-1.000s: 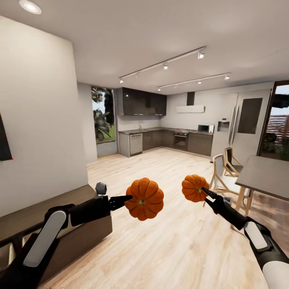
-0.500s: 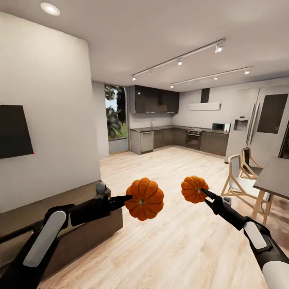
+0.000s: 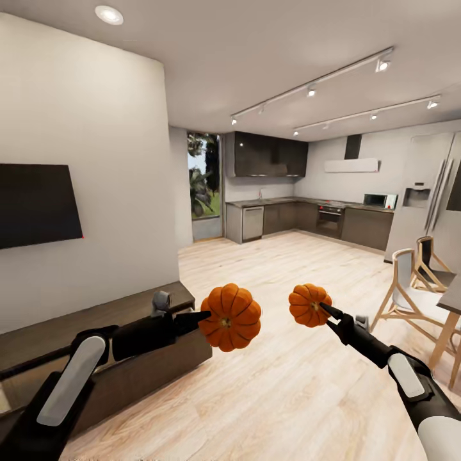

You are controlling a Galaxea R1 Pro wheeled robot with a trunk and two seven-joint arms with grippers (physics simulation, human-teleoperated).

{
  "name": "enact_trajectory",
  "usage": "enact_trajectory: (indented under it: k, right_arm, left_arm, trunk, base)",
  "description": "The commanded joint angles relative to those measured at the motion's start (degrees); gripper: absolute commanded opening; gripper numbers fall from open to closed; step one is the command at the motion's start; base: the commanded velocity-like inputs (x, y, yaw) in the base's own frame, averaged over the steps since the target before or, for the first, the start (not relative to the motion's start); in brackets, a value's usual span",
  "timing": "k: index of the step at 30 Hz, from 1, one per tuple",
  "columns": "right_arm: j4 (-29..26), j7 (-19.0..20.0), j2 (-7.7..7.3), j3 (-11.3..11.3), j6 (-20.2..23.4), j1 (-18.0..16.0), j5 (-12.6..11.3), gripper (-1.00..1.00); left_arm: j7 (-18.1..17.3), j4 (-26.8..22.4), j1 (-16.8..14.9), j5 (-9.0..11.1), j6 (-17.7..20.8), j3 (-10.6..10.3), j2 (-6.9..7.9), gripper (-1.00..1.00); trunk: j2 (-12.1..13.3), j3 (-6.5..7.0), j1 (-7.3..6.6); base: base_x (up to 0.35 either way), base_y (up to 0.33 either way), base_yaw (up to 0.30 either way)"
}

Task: Place each of the two pumpkins and all three candles from the living room inside a cabinet in the living room (use any cabinet), then make sure every cabinet is closed, and position the cauldron so it is next to a table in the living room.

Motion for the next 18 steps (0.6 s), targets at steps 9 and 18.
enact_trajectory:
  k: [9,18]
  right_arm:
    - [0.0,-3.6,0.42,0.0,0.7,-0.1,-0.5,-1.00]
    - [-0.1,-4.7,0.98,0.1,0.7,-0.1,-0.4,-1.00]
  left_arm:
    - [-0.5,0.0,-0.1,-0.2,0.1,0.0,0.02,-1.00]
    - [-0.5,0.0,-0.1,-0.2,0.1,0.0,0.02,-1.00]
  trunk:
    - [-0.1,-0.68,0.00]
    - [-0.1,-1.28,0.00]
  base:
    - [0.000,0.000,0.206]
    - [0.000,0.000,0.206]
